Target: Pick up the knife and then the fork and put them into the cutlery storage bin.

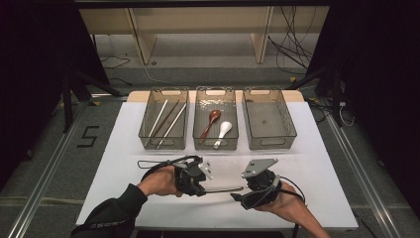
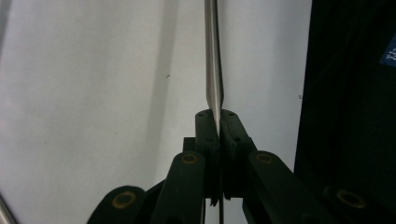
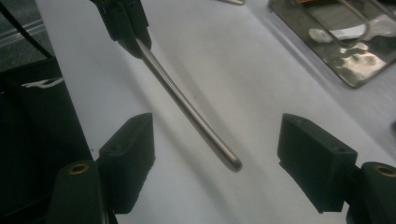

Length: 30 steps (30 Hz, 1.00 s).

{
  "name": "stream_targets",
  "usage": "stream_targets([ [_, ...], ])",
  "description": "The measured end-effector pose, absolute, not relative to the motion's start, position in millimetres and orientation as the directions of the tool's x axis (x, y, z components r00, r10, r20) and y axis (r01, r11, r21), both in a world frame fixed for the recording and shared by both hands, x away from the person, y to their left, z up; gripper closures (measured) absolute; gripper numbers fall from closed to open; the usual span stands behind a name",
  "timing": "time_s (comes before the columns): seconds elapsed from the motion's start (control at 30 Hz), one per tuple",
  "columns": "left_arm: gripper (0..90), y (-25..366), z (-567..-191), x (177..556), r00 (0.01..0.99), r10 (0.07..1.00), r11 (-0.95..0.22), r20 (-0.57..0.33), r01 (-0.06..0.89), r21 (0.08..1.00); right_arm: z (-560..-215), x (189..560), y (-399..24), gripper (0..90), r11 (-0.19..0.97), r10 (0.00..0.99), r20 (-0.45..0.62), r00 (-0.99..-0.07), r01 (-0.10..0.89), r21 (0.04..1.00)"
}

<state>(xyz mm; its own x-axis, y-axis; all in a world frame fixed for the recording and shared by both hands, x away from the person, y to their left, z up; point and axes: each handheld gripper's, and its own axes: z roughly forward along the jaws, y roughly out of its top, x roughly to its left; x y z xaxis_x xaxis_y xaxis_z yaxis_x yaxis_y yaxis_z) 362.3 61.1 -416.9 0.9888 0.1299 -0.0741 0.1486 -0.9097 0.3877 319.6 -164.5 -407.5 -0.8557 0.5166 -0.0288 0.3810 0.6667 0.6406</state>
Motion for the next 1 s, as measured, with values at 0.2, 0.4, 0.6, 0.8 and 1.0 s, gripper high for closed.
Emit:
stream_targets([
  [0.2,87.3,59.3,-414.7,358.0,0.99,0.12,-0.906,-0.075,0.14,0.399,-414.9,323.7,-154.9,31.7,0.723,0.462,-0.029,-0.886,0.357,0.591],
  [0.4,87.3,57.4,-410.1,354.3,0.992,0.107,-0.904,-0.068,0.126,0.41,-418.0,326.4,-150.6,37.0,0.757,0.424,-0.019,-0.905,0.343,0.556],
  [0.6,87.2,55.9,-407.2,352.0,0.993,0.104,-0.9,-0.063,0.121,0.42,-420.8,327.2,-146.0,47.3,0.783,0.389,-0.033,-0.921,0.311,0.538],
  [0.8,87.3,54.0,-406.8,350.0,0.994,0.087,-0.903,-0.064,0.106,0.417,-423.3,325.0,-141.3,57.7,0.814,0.353,-0.066,-0.933,0.272,0.513],
  [1.0,87.2,51.5,-403.6,346.7,0.995,0.066,-0.898,-0.068,0.089,0.43,-423.7,320.7,-136.8,68.5,0.833,0.317,-0.09,-0.944,0.232,0.502],
])
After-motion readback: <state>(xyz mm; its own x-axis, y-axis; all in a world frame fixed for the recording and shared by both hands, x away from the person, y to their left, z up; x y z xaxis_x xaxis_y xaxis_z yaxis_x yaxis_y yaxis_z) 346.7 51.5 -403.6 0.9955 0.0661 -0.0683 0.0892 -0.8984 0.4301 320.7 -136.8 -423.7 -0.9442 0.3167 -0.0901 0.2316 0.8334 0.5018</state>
